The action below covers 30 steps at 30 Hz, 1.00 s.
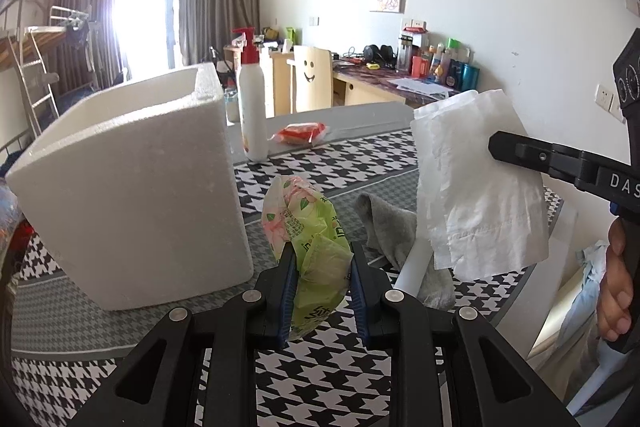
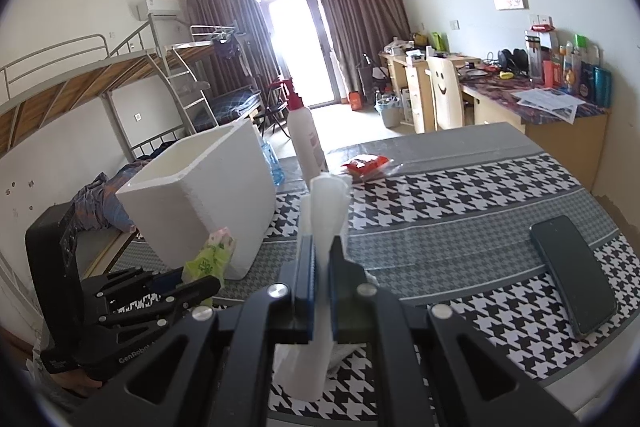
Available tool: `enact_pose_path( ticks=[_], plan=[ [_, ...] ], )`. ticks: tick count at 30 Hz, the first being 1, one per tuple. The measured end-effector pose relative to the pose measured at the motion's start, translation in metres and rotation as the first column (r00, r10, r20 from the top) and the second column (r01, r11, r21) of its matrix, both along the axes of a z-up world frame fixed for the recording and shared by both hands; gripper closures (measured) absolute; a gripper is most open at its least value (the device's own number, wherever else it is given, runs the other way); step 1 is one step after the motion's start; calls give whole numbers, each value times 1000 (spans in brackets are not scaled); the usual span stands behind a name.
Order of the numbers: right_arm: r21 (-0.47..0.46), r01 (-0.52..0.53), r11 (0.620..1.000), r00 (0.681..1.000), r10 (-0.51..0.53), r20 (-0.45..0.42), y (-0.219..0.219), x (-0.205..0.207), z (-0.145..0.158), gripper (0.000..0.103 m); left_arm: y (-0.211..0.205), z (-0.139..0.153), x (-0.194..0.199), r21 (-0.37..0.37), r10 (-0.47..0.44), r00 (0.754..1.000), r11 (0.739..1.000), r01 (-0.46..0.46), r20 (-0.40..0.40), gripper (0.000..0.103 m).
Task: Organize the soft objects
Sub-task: 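Lift the floral packet and white tissue and carry both toward the foam box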
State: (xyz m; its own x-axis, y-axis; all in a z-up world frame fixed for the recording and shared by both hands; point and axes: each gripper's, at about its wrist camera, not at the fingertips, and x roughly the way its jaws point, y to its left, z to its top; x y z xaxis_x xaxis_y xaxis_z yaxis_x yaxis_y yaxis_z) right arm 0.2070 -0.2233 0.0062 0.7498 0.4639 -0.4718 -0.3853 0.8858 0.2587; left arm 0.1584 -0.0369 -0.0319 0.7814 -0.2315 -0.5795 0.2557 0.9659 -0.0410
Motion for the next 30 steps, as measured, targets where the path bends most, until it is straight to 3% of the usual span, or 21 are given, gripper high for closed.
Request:
enact_pose_path(
  ticks=[30],
  plan=[
    [-10,-28,1000,998,28,58,17,0,23,95,7,38,-1,8,-17,994,1000,17,103,77]
  ],
)
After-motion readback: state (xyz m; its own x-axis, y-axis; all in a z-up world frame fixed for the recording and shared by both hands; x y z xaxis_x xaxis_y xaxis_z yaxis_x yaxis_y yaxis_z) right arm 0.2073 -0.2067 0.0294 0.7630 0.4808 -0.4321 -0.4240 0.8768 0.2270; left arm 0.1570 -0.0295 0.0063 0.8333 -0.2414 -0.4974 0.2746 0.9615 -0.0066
